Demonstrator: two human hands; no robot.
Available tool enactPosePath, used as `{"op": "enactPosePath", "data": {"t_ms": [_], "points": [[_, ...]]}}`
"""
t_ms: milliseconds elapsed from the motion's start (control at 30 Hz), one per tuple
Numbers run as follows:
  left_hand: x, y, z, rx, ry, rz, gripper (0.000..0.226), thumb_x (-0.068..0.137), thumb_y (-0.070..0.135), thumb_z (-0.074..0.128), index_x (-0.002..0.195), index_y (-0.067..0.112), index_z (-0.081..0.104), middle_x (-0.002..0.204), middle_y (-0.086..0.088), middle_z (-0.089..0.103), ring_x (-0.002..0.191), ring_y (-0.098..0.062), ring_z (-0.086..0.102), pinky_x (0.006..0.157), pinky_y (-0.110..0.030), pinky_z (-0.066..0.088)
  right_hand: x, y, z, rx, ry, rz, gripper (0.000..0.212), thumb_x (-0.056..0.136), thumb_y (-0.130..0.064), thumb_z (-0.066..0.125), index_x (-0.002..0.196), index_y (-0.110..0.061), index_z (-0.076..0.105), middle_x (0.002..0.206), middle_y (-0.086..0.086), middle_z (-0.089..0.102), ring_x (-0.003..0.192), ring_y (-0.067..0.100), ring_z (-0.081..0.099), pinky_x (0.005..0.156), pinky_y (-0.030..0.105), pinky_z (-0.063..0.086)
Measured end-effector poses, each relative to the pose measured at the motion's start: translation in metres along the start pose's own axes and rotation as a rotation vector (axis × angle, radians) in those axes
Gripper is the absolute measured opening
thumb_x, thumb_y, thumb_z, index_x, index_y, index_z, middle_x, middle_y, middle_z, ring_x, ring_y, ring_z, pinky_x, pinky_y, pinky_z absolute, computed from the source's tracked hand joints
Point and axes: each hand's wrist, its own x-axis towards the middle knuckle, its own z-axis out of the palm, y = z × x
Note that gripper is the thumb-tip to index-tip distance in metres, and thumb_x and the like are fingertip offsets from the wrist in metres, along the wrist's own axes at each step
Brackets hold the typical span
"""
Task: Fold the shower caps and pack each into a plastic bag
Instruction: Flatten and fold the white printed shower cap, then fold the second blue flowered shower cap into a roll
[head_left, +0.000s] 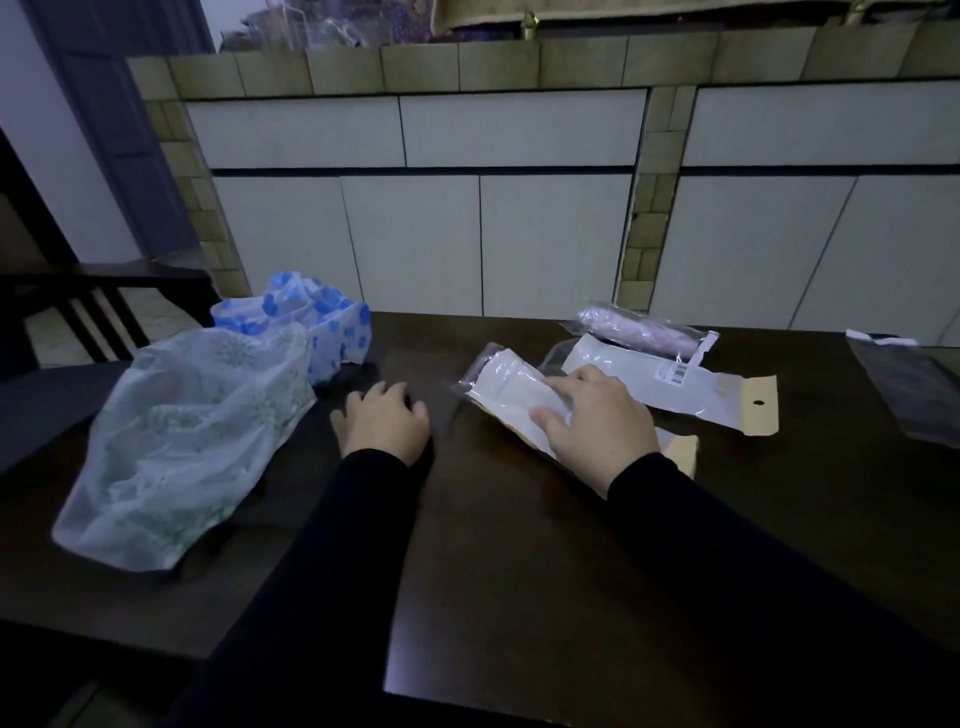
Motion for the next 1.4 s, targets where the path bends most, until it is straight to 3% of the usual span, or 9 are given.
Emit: {"op": "enactPosePath", "data": {"t_ms": [300, 500, 800, 1133, 1267, 1400], "points": [[-0.006, 0.001, 0.002, 0.066, 0.029, 0.018, 0.046, 0.097, 0.040, 0.034, 0.140, 0.028, 0.045, 0.153, 0.000, 0.034, 0.136, -0.026, 0.031, 0.106, -0.045, 0.025, 0.041, -0.066, -0.010, 0.073, 0.085, -0.131, 0.039, 0.095, -0.038, 0.048, 0.131, -0.025, 0.053, 0.123, 0.003, 0.050, 0.113, 0.026, 0.047, 0.089, 0.038, 0.042], [-0.005, 0.002, 0.004, 0.049, 0.040, 0.017, 0.046, 0.097, 0.042, 0.035, 0.139, 0.028, 0.046, 0.154, 0.001, 0.033, 0.139, -0.026, 0.028, 0.109, -0.043, 0.024, 0.108, -0.096, 0.004, 0.069, 0.132, -0.111, 0.035, 0.096, -0.033, 0.048, 0.126, -0.019, 0.056, 0.123, 0.007, 0.050, 0.114, 0.029, 0.046, 0.090, 0.041, 0.038], [-0.001, 0.003, 0.002, 0.050, 0.052, 0.008, 0.044, 0.094, 0.045, 0.038, 0.133, 0.029, 0.049, 0.150, 0.003, 0.037, 0.134, -0.024, 0.033, 0.106, -0.042, 0.027, 0.166, -0.089, 0.052, -0.219, -0.023, -0.085, 0.030, 0.091, -0.020, 0.053, 0.120, -0.017, 0.058, 0.122, 0.007, 0.050, 0.115, 0.028, 0.046, 0.091, 0.040, 0.035], [0.008, 0.002, -0.005, -0.024, 0.060, -0.039, 0.040, 0.090, 0.046, 0.047, 0.126, 0.031, 0.054, 0.137, 0.003, 0.046, 0.121, -0.023, 0.039, 0.099, -0.043, 0.032, 0.164, -0.078, 0.054, -0.240, -0.179, -0.036, 0.040, 0.087, -0.026, 0.053, 0.125, -0.018, 0.055, 0.123, 0.009, 0.052, 0.117, 0.030, 0.045, 0.095, 0.043, 0.035], [0.015, 0.003, -0.006, -0.149, 0.270, 0.005, 0.042, 0.088, 0.039, 0.055, 0.129, 0.028, 0.053, 0.138, 0.000, 0.041, 0.123, -0.024, 0.037, 0.094, -0.040, 0.036, 0.158, -0.089, 0.045, -0.164, -0.075, -0.056, 0.041, 0.086, -0.028, 0.054, 0.126, -0.017, 0.054, 0.126, 0.010, 0.049, 0.120, 0.031, 0.043, 0.096, 0.041, 0.034], [0.030, 0.007, -0.005, -0.216, 0.489, 0.048, 0.042, 0.083, 0.022, 0.062, 0.125, 0.017, 0.057, 0.147, -0.012, 0.033, 0.123, -0.035, 0.038, 0.093, -0.045, 0.041, 0.152, -0.118, 0.057, 0.046, 0.082, -0.351, 0.045, 0.089, -0.028, 0.052, 0.134, -0.030, 0.050, 0.125, 0.003, 0.050, 0.119, 0.026, 0.043, 0.094, 0.038, 0.031]]}}
